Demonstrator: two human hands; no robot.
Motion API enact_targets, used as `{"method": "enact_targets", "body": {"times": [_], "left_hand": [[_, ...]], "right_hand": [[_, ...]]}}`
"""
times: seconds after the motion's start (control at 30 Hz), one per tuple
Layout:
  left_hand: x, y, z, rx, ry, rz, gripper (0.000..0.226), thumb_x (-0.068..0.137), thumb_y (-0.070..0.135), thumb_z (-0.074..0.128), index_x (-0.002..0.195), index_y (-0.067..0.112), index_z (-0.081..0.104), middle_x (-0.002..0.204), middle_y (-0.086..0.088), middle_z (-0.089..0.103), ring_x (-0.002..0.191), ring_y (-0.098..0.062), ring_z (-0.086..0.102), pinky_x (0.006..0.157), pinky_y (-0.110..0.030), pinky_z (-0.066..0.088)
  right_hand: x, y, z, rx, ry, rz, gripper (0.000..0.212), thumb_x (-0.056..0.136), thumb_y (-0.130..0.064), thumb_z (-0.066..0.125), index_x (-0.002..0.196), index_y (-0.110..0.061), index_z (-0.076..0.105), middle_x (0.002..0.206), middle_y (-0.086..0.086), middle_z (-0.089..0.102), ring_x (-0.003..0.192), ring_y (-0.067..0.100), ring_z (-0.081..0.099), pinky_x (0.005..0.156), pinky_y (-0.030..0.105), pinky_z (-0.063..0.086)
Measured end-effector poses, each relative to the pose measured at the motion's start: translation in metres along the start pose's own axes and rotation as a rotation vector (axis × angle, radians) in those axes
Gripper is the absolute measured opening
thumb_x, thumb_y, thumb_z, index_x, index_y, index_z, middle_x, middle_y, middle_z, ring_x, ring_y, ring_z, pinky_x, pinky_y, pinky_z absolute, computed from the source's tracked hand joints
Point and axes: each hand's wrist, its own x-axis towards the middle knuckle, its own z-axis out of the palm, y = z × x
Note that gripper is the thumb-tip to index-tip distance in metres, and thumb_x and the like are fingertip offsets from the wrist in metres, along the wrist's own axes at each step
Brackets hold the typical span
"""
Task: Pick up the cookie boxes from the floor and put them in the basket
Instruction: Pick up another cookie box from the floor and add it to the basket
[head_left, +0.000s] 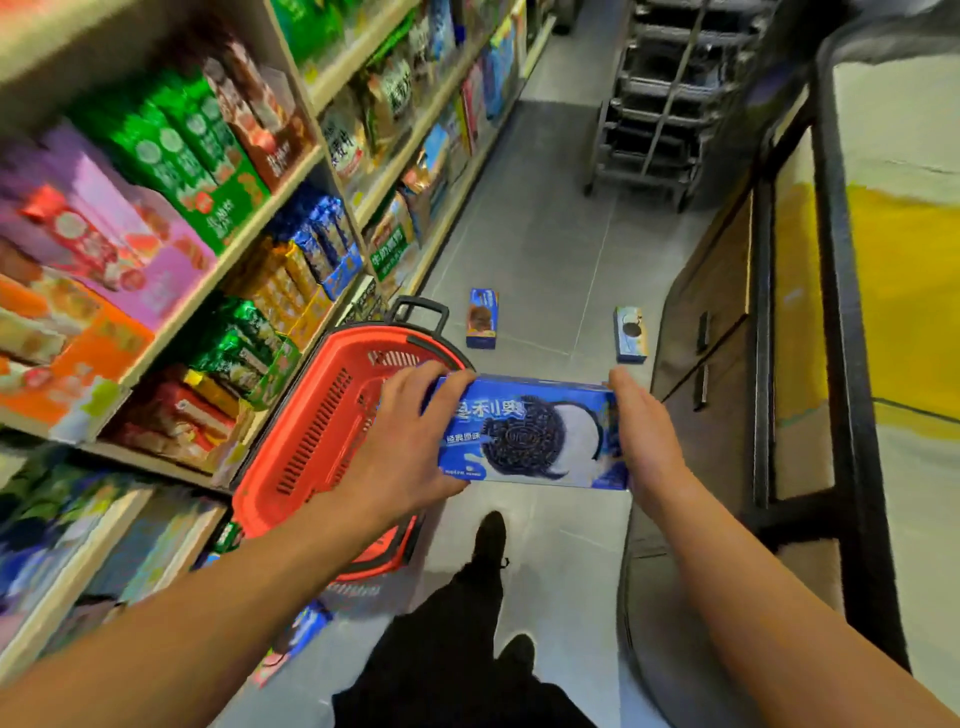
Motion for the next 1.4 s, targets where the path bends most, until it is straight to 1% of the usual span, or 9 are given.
{"method": "enact_targets", "body": {"times": [0.27,0.37,0.47,0.57,0.63,0.73,0.93,1.2,1.4], "left_hand": [[-0.091,0.005,-0.036,-0.031,0.055,-0.154,0.109,0.054,0.053,0.077,0.147,0.028,0.024,0.151,-0.006,0.015,0.139,-0.028,0.025,0.112,-0.042,0.031],[-0.110,0.002,-0.052,-0.288,0.095,-0.339,0.107,0.061,0.056,0.077,0.148,0.040,0.016,0.155,0.011,0.005,0.141,-0.004,0.014,0.110,-0.020,0.022],[-0.125,-0.004,-0.065,-0.655,0.214,-0.582,0.092,0.073,0.060,0.070,0.146,0.045,0.017,0.150,0.020,0.022,0.136,-0.001,0.030,0.107,-0.023,0.032],[-0.139,-0.011,-0.080,-1.001,0.307,-0.748,0.060,0.090,0.037,0.057,0.143,0.039,0.028,0.129,0.027,0.042,0.107,0.019,0.051,0.080,-0.004,0.043],[-0.153,-0.028,-0.086,-1.129,0.353,-0.847,0.045,0.093,0.035,0.054,0.135,0.040,0.039,0.121,0.020,0.055,0.091,0.010,0.063,0.076,-0.016,0.054],[-0.172,-0.055,-0.092,-1.205,0.390,-0.929,0.049,0.085,0.048,0.059,0.132,0.040,0.048,0.124,0.009,0.060,0.101,-0.012,0.067,0.091,-0.042,0.054],[-0.211,-0.117,-0.104,-1.257,0.353,-0.967,0.086,0.047,0.078,0.074,0.125,0.050,0.053,0.134,0.000,0.057,0.113,-0.026,0.062,0.092,-0.051,0.051],[-0.231,-0.183,-0.103,-1.170,0.267,-0.897,0.067,0.060,0.075,0.070,0.122,0.057,0.052,0.141,0.008,0.049,0.125,-0.023,0.053,0.100,-0.051,0.046],[-0.216,-0.216,-0.100,-1.035,0.104,-0.761,0.055,0.086,0.009,0.067,0.132,0.034,0.049,0.124,0.010,0.059,0.104,-0.005,0.061,0.076,-0.018,0.053]], "right_hand": [[-0.076,0.001,0.031,-0.013,0.054,-0.206,0.048,0.077,-0.055,0.052,0.074,-0.007,0.060,0.073,0.012,0.067,0.072,0.030,0.064,0.074,0.044,0.056],[-0.092,-0.005,0.045,-0.020,0.032,-0.308,0.038,0.087,-0.039,0.055,0.064,-0.009,0.055,0.062,0.005,0.058,0.063,0.020,0.053,0.062,0.036,0.047],[-0.102,-0.004,0.063,-0.021,-0.008,-0.361,0.037,0.087,-0.039,0.055,0.055,-0.021,0.050,0.055,-0.010,0.048,0.061,0.016,0.043,0.060,0.032,0.039],[-0.117,-0.002,0.092,0.000,-0.064,-0.374,0.036,0.089,-0.038,0.055,0.059,-0.018,0.053,0.062,-0.007,0.052,0.062,0.014,0.047,0.061,0.030,0.041],[-0.129,-0.001,0.115,0.010,-0.108,-0.389,0.035,0.094,-0.031,0.055,0.061,-0.017,0.052,0.058,-0.010,0.053,0.055,0.008,0.047,0.056,0.027,0.040],[-0.144,-0.001,0.143,-0.017,-0.170,-0.425,0.030,0.095,-0.031,0.053,0.072,-0.013,0.058,0.064,-0.008,0.059,0.054,0.004,0.053,0.052,0.022,0.044],[-0.160,0.011,0.190,-0.107,-0.325,-0.430,0.033,0.079,-0.051,0.062,0.092,-0.021,0.067,0.091,-0.002,0.071,0.081,0.013,0.067,0.070,0.031,0.053],[-0.162,0.031,0.230,-0.182,-0.437,-0.353,0.027,0.084,-0.011,0.073,0.107,-0.022,0.063,0.098,-0.001,0.072,0.086,0.014,0.070,0.069,0.024,0.057],[-0.130,0.036,0.234,-0.365,-0.474,-0.346,0.039,0.074,-0.009,0.081,0.102,-0.026,0.060,0.100,-0.002,0.071,0.088,0.012,0.067,0.073,0.020,0.054]]}}
